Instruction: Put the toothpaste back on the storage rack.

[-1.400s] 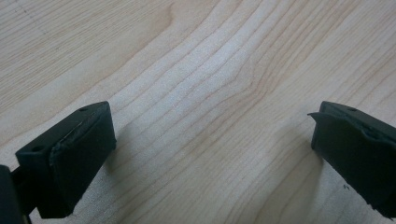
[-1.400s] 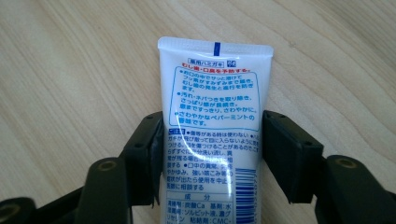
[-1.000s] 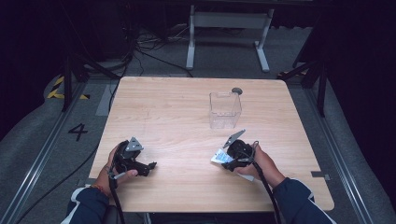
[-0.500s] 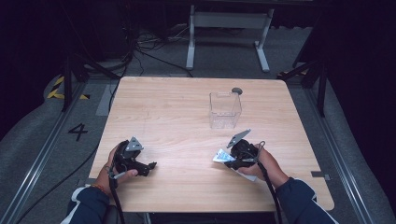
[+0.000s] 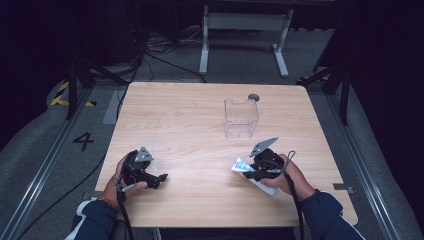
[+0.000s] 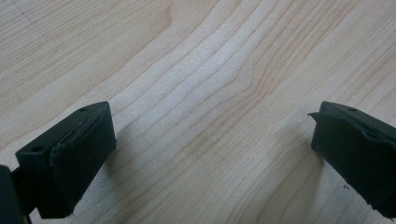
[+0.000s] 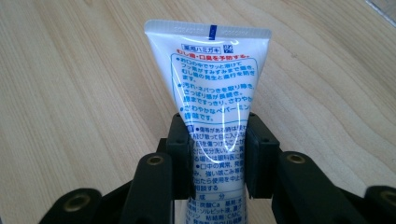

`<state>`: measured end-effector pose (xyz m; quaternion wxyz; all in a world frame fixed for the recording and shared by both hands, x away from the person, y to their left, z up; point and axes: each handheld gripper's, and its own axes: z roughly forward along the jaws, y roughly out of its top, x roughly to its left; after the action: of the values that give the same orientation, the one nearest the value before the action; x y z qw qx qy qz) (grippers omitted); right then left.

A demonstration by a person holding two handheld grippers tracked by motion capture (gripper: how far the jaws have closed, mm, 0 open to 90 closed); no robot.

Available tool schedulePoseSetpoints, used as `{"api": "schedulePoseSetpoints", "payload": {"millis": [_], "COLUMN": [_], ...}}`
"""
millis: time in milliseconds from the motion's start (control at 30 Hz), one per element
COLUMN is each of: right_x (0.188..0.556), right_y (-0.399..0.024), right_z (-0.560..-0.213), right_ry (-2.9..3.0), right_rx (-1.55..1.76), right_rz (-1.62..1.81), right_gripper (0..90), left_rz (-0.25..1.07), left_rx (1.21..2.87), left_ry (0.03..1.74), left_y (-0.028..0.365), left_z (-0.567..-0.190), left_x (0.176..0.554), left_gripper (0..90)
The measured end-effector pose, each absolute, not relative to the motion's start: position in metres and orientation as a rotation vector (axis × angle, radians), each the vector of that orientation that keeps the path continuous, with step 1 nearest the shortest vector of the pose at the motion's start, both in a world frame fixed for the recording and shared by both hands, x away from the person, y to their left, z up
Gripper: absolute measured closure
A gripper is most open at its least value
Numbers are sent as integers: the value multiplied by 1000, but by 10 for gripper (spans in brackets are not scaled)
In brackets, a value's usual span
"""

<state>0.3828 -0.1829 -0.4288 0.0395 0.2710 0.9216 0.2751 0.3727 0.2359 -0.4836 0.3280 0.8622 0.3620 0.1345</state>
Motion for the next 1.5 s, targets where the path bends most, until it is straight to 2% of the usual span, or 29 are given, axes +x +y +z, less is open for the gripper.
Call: {"api": "schedulePoseSetpoints", "payload": {"millis": [467, 1500], "right_x": [383, 386], "right_y": [-200, -211], "right_z": [-411, -373], "right_ry": [2770, 2612], "right_rx": [822, 740], "right_rz": [996, 1196], "right_gripper": [697, 700], "left_rz": [350, 351], "left_rx": [2255, 2256], "left_ry": [950, 951], "left_y": [236, 236], "left_z": [-484, -484], "left_x": [373, 373], "left_gripper": [2, 1]}}
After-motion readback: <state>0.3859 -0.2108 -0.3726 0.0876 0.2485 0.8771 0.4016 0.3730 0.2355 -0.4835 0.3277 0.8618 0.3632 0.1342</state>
